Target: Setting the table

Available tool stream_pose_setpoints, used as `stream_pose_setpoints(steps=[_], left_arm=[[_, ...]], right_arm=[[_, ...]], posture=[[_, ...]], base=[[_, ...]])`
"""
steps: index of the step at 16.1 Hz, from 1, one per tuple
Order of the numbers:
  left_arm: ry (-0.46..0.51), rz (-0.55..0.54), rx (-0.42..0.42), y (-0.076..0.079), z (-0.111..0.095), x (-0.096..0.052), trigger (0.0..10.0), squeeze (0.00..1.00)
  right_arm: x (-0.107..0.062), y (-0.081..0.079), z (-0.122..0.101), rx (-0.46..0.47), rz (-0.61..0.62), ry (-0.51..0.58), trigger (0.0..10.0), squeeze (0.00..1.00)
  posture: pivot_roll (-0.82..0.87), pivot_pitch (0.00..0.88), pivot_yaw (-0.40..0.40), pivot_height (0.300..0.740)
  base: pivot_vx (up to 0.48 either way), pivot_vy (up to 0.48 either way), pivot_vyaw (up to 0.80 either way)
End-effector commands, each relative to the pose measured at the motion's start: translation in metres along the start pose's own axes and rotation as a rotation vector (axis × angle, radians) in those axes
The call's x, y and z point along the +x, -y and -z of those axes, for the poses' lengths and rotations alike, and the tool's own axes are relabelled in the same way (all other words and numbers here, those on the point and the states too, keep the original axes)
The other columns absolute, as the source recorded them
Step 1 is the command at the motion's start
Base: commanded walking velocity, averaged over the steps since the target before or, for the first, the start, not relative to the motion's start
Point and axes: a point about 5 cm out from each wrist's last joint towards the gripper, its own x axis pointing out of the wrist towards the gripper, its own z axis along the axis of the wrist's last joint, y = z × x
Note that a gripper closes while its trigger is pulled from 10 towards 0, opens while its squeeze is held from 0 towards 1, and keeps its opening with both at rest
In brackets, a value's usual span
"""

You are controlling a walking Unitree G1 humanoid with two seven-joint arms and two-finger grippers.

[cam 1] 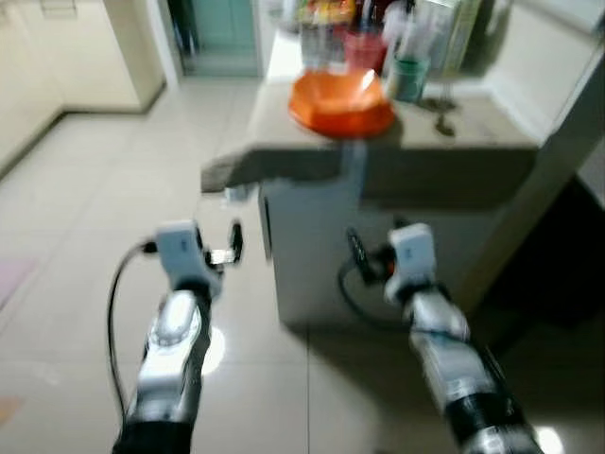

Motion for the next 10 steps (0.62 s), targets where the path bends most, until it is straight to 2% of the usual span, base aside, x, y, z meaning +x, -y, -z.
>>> stream_pose_setpoints(steps=[1, 10], left_arm=[[0.005, 0.009, 0.005, 0.0044, -0.0022, 0.002, 10.0, 0.0], [0.009, 0.017, 0.012, 0.0026, -0.0035, 0.0048, 10.0, 0.0]], right_arm=[[0.0, 0.0057, -0.0017, -0.017, 0.009, 0.005, 10.0, 0.0], [-0.0045, 0.0056, 0.0022, -0.022, 0.008, -0.002, 10.0, 0.0]], posture=[[-0.09, 0.0, 0.057, 0.736], [-0.1, 0.0, 0.065, 0.736]], base=[[0.0, -0.42, 0.0], [0.26, -0.4, 0.0]])
